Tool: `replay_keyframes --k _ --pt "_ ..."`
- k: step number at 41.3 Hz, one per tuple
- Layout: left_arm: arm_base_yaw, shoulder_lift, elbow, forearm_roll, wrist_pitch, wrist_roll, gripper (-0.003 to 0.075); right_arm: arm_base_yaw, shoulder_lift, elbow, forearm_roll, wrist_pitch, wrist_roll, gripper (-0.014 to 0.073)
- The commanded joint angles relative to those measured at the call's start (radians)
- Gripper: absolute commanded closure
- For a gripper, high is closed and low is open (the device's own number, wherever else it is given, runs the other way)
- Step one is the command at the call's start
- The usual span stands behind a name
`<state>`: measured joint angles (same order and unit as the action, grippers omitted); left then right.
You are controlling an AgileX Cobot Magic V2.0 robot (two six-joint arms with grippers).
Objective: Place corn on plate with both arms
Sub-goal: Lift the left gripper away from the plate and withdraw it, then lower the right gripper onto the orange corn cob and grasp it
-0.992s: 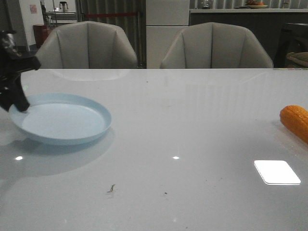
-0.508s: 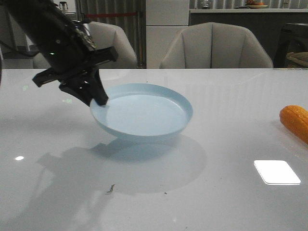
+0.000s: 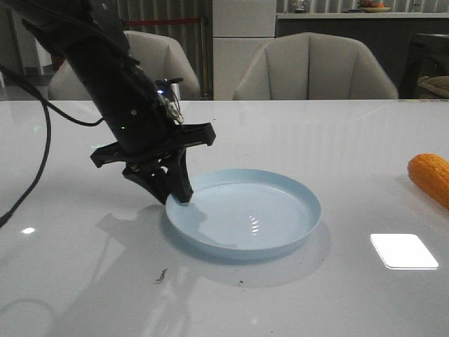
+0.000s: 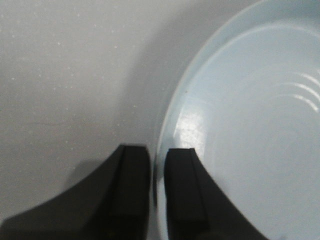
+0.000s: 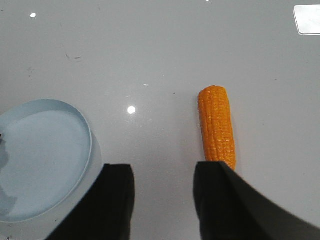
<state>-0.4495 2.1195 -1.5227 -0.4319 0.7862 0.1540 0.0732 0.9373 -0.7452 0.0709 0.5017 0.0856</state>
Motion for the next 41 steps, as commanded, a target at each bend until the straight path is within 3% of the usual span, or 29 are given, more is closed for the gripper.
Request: replay_keyframes --k 1,17,27,35,41 --pt "-0.01 -0.044 -0.029 -0.015 -0.019 -0.002 0.0382 0.002 -0.005 -0.034 0.003 -0.056 0.002 0.0186" --pt "0.093 -0.16 -0.259 0.033 0.045 0.011 0.0359 0.002 -0.005 -0.034 0.003 -0.06 0.002 0.0186" --pt "0.207 -0.337 -0.302 0.25 0.035 0.011 0.0364 0.002 -0.005 -0.034 0.003 -0.06 0.002 0.0186" --pt "0.252 -0.461 -0.153 0.369 -0.074 0.011 0.0364 0.002 -0.005 -0.034 0.003 -0.06 0.002 0.0186" --pt "0.259 -0.625 0.19 0.363 -0.318 0.005 0.0364 0.002 -0.005 -0.034 -0.005 -0.058 0.002 0.0186"
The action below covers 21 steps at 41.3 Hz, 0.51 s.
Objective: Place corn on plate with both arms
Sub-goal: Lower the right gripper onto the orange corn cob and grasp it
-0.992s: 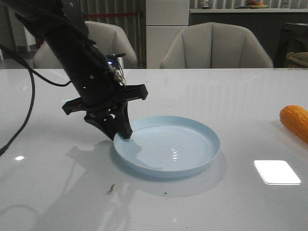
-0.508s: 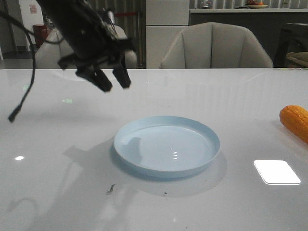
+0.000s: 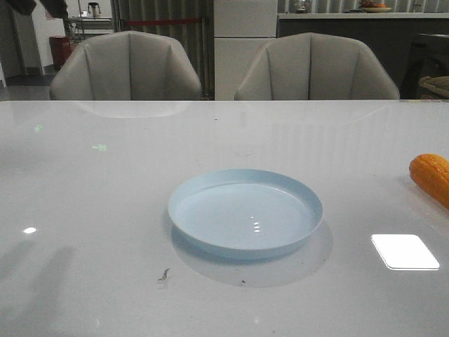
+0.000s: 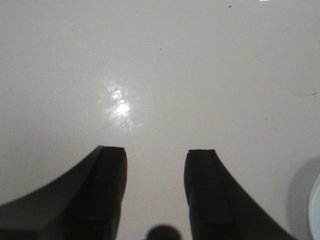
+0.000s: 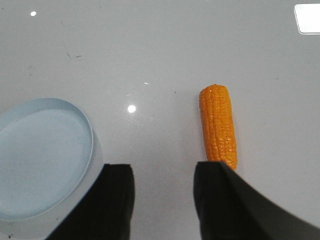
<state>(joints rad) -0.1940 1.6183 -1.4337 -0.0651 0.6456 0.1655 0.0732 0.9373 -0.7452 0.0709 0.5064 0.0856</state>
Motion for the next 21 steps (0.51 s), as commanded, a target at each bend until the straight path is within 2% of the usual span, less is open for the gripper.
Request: replay_keyframes --k 1,10,16,21 --pt "0.004 -0.139 0.149 -0.004 -0.207 -0.007 0.0364 0.002 -0.005 -0.034 -0.007 -0.063 0.002 0.0186" --pt "0.038 -0.389 0.599 -0.002 -0.451 -0.007 0.0364 0.002 0.045 -0.034 -0.086 0.021 0.002 0.0163" --pt "0.09 -0.518 0.719 -0.002 -0.475 -0.007 0.0364 0.002 0.159 -0.063 -0.185 0.025 0.003 0.016" --pt "0.115 -0.595 0.737 -0.002 -0.461 -0.007 0.0364 -0.015 0.274 -0.141 -0.206 0.025 0.003 0.0159"
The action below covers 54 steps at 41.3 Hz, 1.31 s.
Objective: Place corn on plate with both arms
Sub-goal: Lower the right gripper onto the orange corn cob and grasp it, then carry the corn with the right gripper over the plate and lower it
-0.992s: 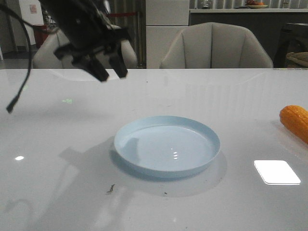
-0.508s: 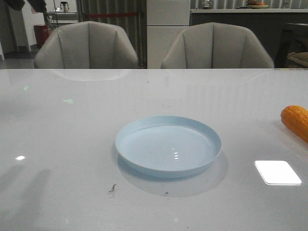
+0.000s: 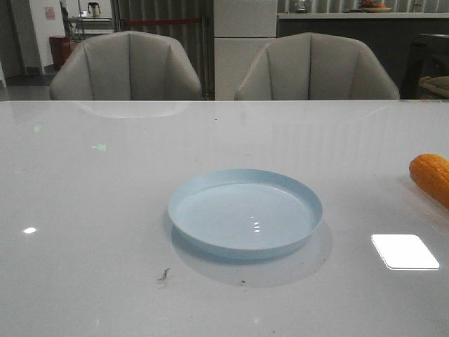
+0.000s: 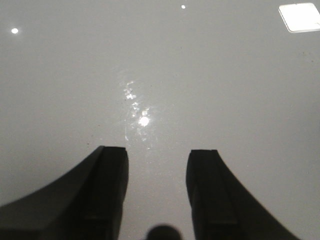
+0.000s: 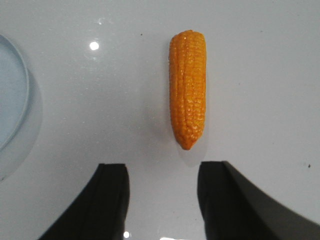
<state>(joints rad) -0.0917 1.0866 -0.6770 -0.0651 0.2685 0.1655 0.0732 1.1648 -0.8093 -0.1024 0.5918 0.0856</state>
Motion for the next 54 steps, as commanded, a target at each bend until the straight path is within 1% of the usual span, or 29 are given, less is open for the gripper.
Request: replay_keyframes --k 1,4,10,13,19,24,33,42,45,54 --pt "0.015 -0.078 -0.02 -0.002 -0.084 -0.007 0.0364 -0.021 0.077 -0.092 -0.033 -0.061 0.003 0.0158" --pt "0.021 -0.108 -0.02 -0.001 -0.089 -0.007 0.0364 -0.043 0.152 -0.144 -0.033 -0.061 0.003 0.0141" --pt "0.021 -0.135 -0.02 0.002 -0.086 -0.007 0.0364 -0.09 0.298 -0.254 -0.037 -0.06 0.003 0.0069" --pt "0.021 -0.135 -0.02 0.002 -0.082 -0.007 0.0364 -0.102 0.359 -0.297 -0.037 -0.061 0.003 0.0048" --pt "0.021 -0.135 -0.02 0.002 -0.075 -0.007 0.0364 -0.104 0.468 -0.367 -0.037 -0.063 0.003 0.0047" --pt "0.021 -0.135 -0.02 0.002 -0.075 -0.007 0.0364 -0.104 0.542 -0.391 -0.021 -0.077 0.003 0.0047" --pt "0.021 -0.135 -0.02 0.017 -0.075 -0.007 0.0364 -0.104 0.636 -0.392 -0.021 -0.111 0.003 0.0047" --pt "0.021 -0.135 -0.02 0.03 -0.075 -0.007 0.0364 -0.104 0.685 -0.392 -0.02 -0.126 0.003 0.0053" --pt "0.021 -0.135 -0.02 0.03 -0.075 -0.007 0.0364 -0.104 0.691 -0.392 -0.02 -0.126 0.003 0.008" --pt "0.021 -0.135 -0.02 0.03 -0.075 -0.007 0.0364 -0.104 0.691 -0.394 -0.02 -0.178 0.003 0.0264"
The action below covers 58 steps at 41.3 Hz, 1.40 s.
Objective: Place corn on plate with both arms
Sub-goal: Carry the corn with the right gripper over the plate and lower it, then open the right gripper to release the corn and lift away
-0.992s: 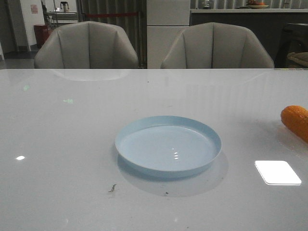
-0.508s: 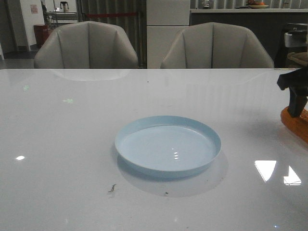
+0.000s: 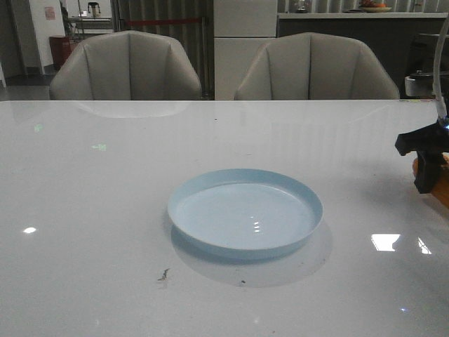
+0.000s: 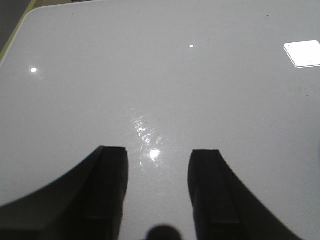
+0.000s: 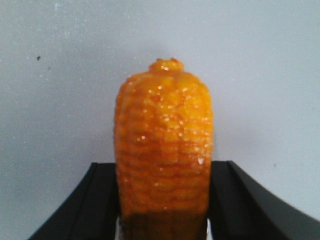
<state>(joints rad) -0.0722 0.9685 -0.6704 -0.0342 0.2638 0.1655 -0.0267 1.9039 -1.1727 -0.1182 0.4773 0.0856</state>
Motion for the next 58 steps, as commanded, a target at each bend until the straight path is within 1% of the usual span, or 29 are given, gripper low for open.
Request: replay_keyframes --k 1,6,12,21,26,30,35,41,47,51,58 --pt "0.001 -0.017 -0.027 -0.001 -0.071 -0.007 0.0364 -0.003 -0.048 -0.037 -0.004 -0.061 0.003 0.0281" --pt "0.001 -0.017 -0.027 -0.001 -0.071 -0.007 0.0364 0.018 -0.048 -0.096 -0.004 -0.008 0.003 0.0302" --pt "0.001 -0.017 -0.027 -0.001 -0.078 -0.007 0.0364 0.085 -0.048 -0.205 -0.004 0.059 -0.001 0.0302" --pt "0.001 -0.017 -0.027 -0.001 -0.078 -0.007 0.0364 0.261 -0.048 -0.341 -0.004 0.102 -0.072 0.0302" --pt "0.001 -0.017 -0.027 -0.001 -0.078 -0.007 0.0364 0.367 -0.048 -0.353 -0.004 0.113 -0.111 0.0302" --pt "0.001 -0.017 -0.027 -0.001 -0.078 -0.007 0.0364 0.452 -0.04 -0.353 -0.004 0.162 -0.118 0.0302" --pt "0.001 -0.017 -0.027 -0.001 -0.078 -0.007 0.0364 0.532 -0.01 -0.35 -0.004 0.219 -0.119 0.0302" --pt "0.001 -0.015 -0.027 -0.001 -0.078 -0.007 0.0364 0.591 0.044 -0.345 -0.004 0.226 -0.119 0.0302" --pt "0.001 -0.015 -0.027 -0.001 -0.078 -0.007 0.0364 0.615 0.092 -0.345 0.014 0.208 -0.118 0.0301" --pt "0.001 -0.015 -0.027 -0.001 -0.078 -0.007 0.0364 0.615 0.105 -0.345 0.053 0.203 -0.116 0.0273" --pt "0.001 -0.015 -0.027 -0.001 -0.078 -0.007 0.0364 0.615 0.104 -0.345 0.061 0.212 -0.094 0.0121"
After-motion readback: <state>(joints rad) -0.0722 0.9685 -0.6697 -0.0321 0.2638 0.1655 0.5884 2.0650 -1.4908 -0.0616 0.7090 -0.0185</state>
